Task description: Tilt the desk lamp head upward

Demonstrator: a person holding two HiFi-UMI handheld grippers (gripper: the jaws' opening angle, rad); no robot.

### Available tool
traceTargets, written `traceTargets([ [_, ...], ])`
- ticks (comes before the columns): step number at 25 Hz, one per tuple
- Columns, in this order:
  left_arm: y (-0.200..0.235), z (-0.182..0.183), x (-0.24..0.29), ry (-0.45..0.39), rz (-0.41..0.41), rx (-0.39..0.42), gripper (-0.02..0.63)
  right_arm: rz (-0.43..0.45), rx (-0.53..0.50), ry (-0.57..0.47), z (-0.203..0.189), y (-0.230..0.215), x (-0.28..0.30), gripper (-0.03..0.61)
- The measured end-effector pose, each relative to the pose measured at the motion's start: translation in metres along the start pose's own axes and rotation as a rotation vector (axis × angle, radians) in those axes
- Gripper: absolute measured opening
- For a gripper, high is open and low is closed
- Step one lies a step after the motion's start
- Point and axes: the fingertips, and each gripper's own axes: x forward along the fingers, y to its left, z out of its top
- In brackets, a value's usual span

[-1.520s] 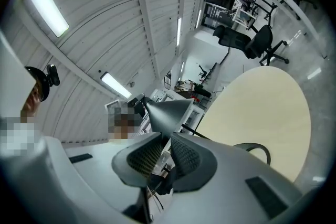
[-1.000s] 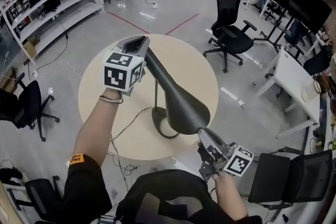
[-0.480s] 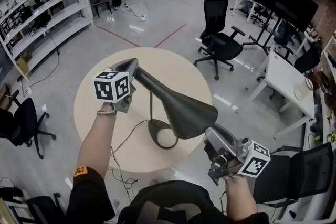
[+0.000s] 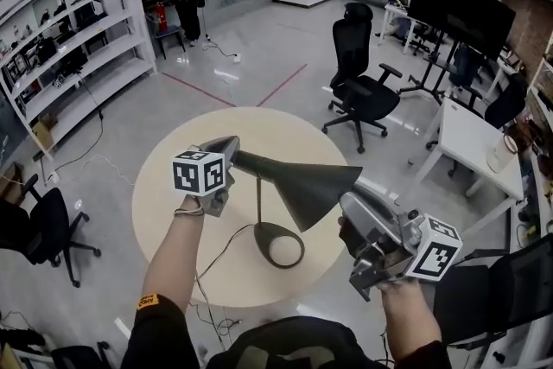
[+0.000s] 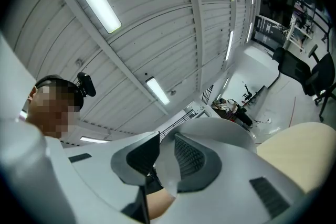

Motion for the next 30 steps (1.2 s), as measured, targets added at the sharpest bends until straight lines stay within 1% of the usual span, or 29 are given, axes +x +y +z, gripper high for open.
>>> traceTargets([
  [3,0.002,-0.005,0.002,0.025,0.010,0.011,0.046,-0.011,0.009,0.017,0.008,0.004,0.013,0.075],
  [5,0.004,-0.009,0.005,0.034,0.013,0.005,0.048,-0.015,0.009,0.027,0.012,0.005,0.021,0.077],
  [19,0.015,-0.029,0.017,0.115,-0.004,0.003,0.046,0.016,0.014,0.027,0.027,0.010,0.073,0.083],
  [30,0.017,-0.033,0.022,0.119,-0.035,-0.016,0.046,0.015,0.010,0.030,0.033,0.005,0.095,0.083],
])
